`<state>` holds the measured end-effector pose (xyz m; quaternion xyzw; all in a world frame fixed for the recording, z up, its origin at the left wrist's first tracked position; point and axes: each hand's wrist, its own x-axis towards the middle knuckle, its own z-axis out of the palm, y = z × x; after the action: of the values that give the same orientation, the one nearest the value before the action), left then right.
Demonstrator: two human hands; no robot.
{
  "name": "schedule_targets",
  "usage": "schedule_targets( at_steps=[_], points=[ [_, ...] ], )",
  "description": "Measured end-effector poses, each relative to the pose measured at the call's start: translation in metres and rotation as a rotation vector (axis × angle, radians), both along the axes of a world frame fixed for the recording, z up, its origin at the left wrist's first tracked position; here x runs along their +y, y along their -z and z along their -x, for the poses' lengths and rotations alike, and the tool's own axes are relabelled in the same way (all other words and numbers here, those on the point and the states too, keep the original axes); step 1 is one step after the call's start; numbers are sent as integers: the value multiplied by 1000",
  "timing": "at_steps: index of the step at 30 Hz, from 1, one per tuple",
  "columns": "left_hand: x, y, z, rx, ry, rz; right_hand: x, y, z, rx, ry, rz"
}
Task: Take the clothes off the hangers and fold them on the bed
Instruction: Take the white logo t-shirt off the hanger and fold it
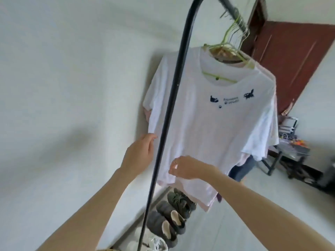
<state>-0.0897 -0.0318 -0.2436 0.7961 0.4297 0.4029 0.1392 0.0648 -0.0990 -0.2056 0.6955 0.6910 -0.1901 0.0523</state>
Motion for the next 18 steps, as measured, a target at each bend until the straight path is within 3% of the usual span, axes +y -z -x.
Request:
schedule_targets(
  at_steps=[5, 9, 14, 18],
  points=[
    [-8, -98, -45, -200, -61, -392, -13, -80, -53, -54, 114, -239],
    [6, -159, -70, -98, -111, -698, -10, -124, -96, -91, 238, -490],
    [26, -226, -95, 28, -179, -842, -2, -178, -150, -232, 360, -796],
    [39, -250, -107, 64, -266, -852, 14, -200, -185, -323, 461, -899]
  ],
)
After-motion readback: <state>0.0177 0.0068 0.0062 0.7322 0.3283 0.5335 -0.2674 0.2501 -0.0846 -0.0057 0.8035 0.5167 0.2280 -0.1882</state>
